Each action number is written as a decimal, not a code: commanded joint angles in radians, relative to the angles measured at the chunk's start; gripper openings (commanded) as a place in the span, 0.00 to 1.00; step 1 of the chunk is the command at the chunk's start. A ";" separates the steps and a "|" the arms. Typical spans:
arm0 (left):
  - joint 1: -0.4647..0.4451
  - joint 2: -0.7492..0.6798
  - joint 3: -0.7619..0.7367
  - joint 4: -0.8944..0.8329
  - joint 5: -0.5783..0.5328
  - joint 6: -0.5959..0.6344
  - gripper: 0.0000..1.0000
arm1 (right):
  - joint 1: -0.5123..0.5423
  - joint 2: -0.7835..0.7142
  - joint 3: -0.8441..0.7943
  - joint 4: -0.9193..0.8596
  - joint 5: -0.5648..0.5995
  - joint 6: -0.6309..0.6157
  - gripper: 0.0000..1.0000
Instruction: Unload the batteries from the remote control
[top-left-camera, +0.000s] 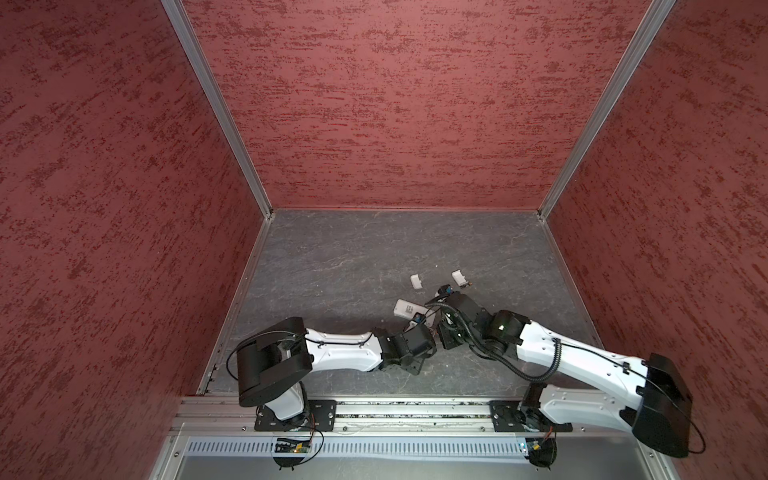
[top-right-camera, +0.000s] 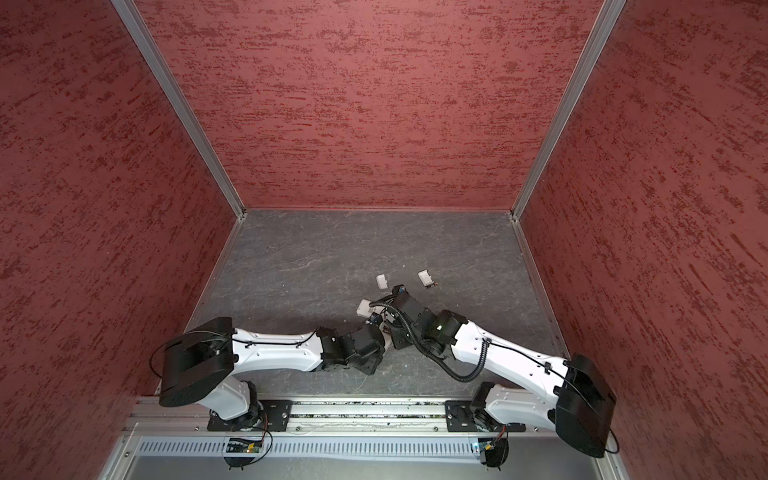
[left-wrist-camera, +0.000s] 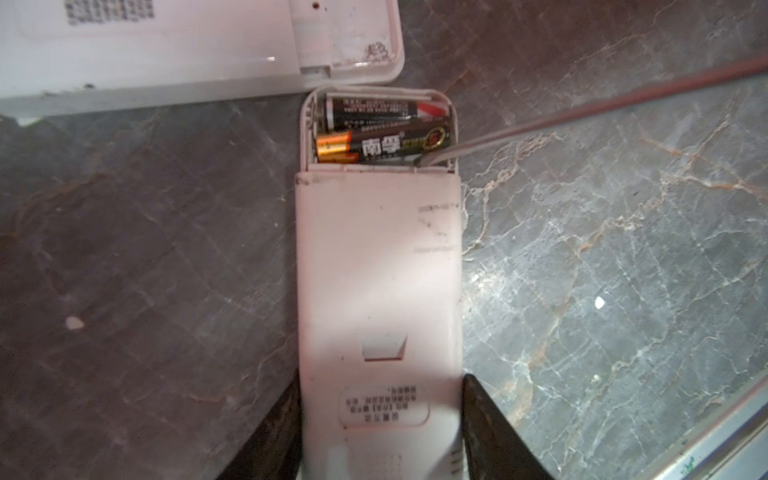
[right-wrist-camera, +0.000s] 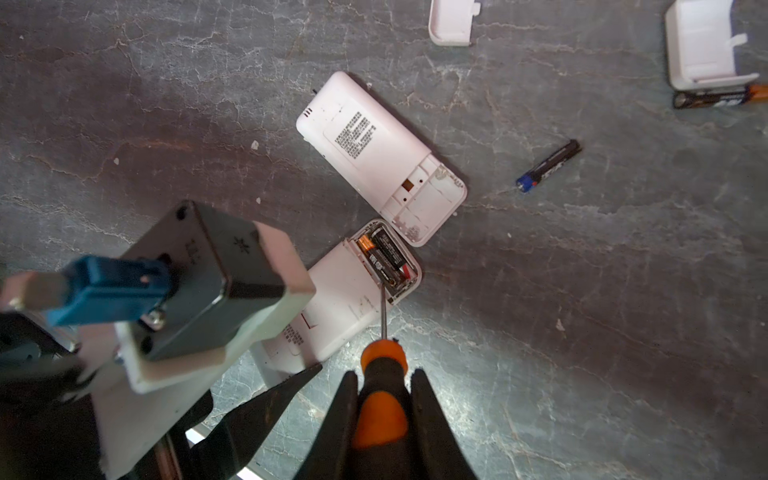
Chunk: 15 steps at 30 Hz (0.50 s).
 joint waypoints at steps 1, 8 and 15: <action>-0.017 0.079 -0.062 -0.100 0.137 -0.021 0.32 | 0.013 -0.018 -0.003 0.084 0.119 0.015 0.00; -0.023 0.082 -0.068 -0.091 0.134 -0.027 0.32 | 0.014 -0.079 0.006 0.087 0.200 0.004 0.00; -0.025 0.078 -0.067 -0.090 0.129 -0.032 0.32 | 0.014 -0.082 -0.012 0.077 0.133 0.036 0.00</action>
